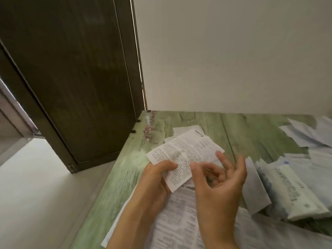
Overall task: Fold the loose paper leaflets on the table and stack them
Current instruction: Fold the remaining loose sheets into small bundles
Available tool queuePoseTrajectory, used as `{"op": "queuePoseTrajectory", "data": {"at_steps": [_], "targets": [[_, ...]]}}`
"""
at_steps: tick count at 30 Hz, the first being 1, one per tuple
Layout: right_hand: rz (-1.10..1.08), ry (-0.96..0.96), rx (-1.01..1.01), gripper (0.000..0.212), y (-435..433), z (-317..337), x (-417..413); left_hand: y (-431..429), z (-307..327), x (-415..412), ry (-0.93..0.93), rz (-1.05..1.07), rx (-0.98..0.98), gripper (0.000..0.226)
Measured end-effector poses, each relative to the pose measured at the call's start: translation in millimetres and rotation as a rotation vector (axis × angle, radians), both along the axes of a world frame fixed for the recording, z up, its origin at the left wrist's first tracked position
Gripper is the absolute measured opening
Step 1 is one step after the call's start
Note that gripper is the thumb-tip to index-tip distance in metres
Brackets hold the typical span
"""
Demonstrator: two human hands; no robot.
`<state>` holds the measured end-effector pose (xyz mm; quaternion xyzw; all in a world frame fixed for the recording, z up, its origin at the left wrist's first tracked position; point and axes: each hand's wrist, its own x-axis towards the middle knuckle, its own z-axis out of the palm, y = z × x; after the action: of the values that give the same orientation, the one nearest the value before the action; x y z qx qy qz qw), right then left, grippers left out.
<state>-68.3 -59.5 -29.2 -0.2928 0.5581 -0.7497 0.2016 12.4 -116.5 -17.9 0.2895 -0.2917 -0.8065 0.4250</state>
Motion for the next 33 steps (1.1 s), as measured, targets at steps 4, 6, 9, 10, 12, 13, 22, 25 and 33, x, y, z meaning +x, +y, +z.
{"op": "queuePoseTrajectory", "data": {"at_steps": [4,6,9,10,12,13,22,25,33], "targets": [[-0.037,-0.016,0.067,0.047,6,2,0,2,2,0,0.030,-0.056,-0.020,0.046],[0.091,-0.129,0.089,0.038,7,4,-2,2,4,2,0.063,-0.070,-0.015,0.043],[0.251,-0.247,0.111,0.048,6,7,-7,0,4,6,0.023,-0.092,0.002,0.044],[0.261,-0.271,0.108,0.049,6,8,-9,0,3,8,0.027,-0.105,-0.003,0.044],[0.282,-0.316,0.091,0.047,6,10,-13,0,3,9,0.038,-0.152,-0.017,0.044],[0.303,-0.324,0.084,0.045,6,9,-14,1,3,10,0.036,-0.177,-0.016,0.045],[0.289,-0.015,0.142,0.033,5,-4,-16,8,7,0,-0.234,-0.131,-0.017,0.031],[0.111,0.452,0.155,0.033,4,-10,-16,9,7,-5,-0.246,-0.079,0.009,0.029],[0.048,0.808,0.177,0.050,0,-28,-14,7,8,-4,0.148,-0.081,0.177,0.078]]}}
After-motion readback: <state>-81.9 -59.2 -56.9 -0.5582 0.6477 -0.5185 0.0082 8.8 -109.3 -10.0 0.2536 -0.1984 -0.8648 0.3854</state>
